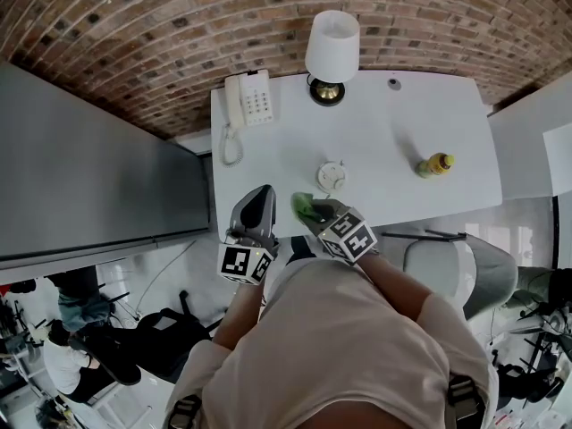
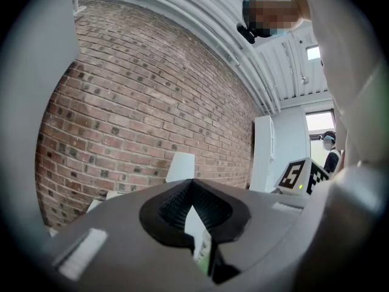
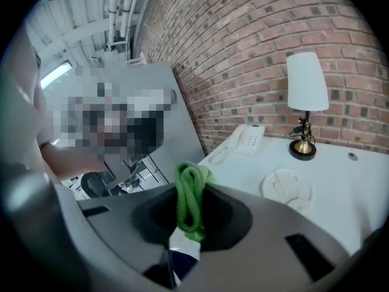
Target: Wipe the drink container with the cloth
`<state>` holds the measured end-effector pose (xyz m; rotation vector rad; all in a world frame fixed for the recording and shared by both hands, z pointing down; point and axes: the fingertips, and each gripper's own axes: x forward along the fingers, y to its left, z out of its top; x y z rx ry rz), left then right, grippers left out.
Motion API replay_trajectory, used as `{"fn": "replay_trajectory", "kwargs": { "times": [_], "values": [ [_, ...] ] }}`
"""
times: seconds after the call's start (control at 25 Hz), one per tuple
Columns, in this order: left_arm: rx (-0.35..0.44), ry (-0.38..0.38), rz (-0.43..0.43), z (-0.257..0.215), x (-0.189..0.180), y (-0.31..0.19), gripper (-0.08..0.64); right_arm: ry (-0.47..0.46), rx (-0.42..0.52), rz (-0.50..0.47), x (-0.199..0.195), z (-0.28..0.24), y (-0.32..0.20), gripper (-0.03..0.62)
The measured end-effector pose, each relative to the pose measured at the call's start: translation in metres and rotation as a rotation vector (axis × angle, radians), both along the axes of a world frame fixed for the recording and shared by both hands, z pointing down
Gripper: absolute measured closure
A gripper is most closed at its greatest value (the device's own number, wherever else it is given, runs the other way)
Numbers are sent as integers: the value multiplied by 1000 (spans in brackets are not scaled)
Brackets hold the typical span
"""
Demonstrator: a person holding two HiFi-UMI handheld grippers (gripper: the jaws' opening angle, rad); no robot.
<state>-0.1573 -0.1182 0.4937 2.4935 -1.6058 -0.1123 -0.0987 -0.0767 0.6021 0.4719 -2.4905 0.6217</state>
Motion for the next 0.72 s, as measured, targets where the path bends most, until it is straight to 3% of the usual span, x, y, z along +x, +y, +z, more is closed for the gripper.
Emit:
{"fn": "replay_trajectory", "kwargs": {
  "times": [0.2,0.56,0.72],
  "values": [
    [2,1,-10,0,-6,-3,551,-36,64,28,8,-32,-9,529],
    [1,3,-10,1,-2,-6,551,-90,175,227,62,-83,-78,528],
    [-5,6,-11,1,-1,-6,551,-63,223,304,86,-91,-108,529]
  ]
}}
